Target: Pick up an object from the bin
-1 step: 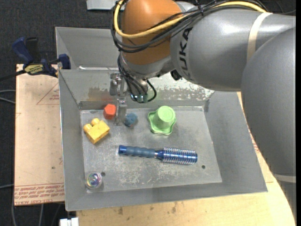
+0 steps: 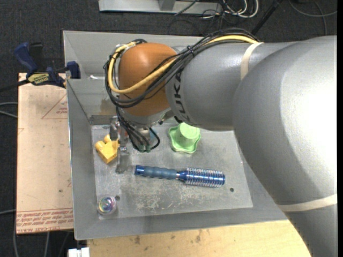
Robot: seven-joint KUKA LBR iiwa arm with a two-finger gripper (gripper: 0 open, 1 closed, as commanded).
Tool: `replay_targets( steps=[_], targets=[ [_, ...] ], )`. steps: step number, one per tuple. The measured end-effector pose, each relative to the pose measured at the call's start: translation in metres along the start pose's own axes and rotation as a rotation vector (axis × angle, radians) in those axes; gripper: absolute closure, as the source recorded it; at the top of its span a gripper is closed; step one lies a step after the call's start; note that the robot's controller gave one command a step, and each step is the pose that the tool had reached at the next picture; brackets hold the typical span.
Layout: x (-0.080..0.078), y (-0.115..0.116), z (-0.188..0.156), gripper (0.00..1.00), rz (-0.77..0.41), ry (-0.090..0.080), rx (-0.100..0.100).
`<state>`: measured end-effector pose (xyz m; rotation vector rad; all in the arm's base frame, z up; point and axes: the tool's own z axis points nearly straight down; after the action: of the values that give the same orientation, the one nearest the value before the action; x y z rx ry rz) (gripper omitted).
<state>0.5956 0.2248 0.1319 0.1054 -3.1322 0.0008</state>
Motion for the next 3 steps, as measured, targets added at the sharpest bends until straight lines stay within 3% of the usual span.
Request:
replay_targets(
  steps=[1,2,3],
  targets=[
    [-0.007,-0.062,0.009,0.0,-0.175,-0.009,0.002],
    [0.035,-0.138,0.012,0.0,-0.341,-0.005,0.002],
    [0.048,-0.138,0.065,0.0,-0.266,-0.004,-0.001]
  ],
)
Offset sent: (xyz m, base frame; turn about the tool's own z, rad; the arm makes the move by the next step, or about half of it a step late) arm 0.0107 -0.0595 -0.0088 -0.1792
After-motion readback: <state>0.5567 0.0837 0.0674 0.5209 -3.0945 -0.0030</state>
